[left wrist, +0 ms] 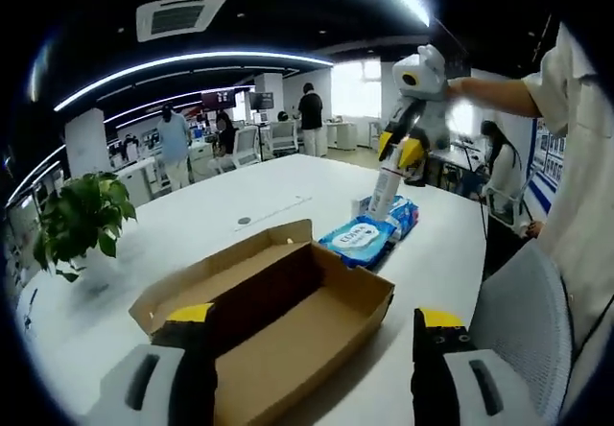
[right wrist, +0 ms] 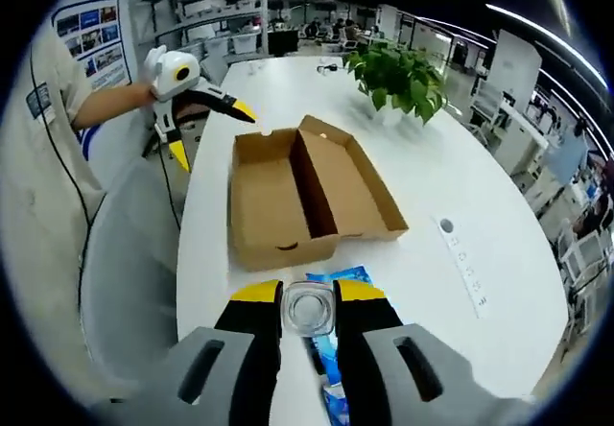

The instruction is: Operate the shoe box by opening the lid, removing the specified soft item, and placing it in the target area until the item is outside and the box remains undamaged.

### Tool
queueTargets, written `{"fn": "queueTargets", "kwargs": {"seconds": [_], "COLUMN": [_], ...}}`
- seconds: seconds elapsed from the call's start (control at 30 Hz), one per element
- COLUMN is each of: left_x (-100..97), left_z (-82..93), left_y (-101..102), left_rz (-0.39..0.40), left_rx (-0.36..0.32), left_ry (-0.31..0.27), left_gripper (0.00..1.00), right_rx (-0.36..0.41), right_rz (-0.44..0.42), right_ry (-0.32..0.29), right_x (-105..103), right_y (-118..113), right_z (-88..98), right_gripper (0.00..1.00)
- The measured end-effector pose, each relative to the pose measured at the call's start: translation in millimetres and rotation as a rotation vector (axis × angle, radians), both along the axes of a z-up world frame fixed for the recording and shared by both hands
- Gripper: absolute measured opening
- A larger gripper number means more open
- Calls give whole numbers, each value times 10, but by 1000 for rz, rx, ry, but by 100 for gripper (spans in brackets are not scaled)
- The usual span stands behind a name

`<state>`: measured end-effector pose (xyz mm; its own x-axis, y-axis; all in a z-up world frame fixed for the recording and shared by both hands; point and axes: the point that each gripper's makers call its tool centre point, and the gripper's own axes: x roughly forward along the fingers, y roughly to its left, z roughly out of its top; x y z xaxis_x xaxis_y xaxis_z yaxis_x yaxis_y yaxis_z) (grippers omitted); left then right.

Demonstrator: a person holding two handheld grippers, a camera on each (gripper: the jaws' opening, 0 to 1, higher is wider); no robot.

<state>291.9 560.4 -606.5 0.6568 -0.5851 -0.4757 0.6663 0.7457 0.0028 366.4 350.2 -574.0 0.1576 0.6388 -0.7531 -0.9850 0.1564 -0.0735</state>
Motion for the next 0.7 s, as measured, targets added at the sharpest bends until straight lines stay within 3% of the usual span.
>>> {"fn": "queueTargets", "kwargs": {"seconds": [0.4, 0.7], "left_x": [-69, -177], "left_z": [23, 20], "left_y": [248, 421], "left_rz": [84, 131], "left_rx": [-34, -40], "left_ry": [26, 42], "left_gripper": [93, 98], "right_rx": [-77, -109], "right_rz": [85, 98], "right_ry": [-56, -75], "right_x": [377, 653], "right_y": [-71, -118], "right_z": [-89, -206], "right_gripper": [18, 18]}}
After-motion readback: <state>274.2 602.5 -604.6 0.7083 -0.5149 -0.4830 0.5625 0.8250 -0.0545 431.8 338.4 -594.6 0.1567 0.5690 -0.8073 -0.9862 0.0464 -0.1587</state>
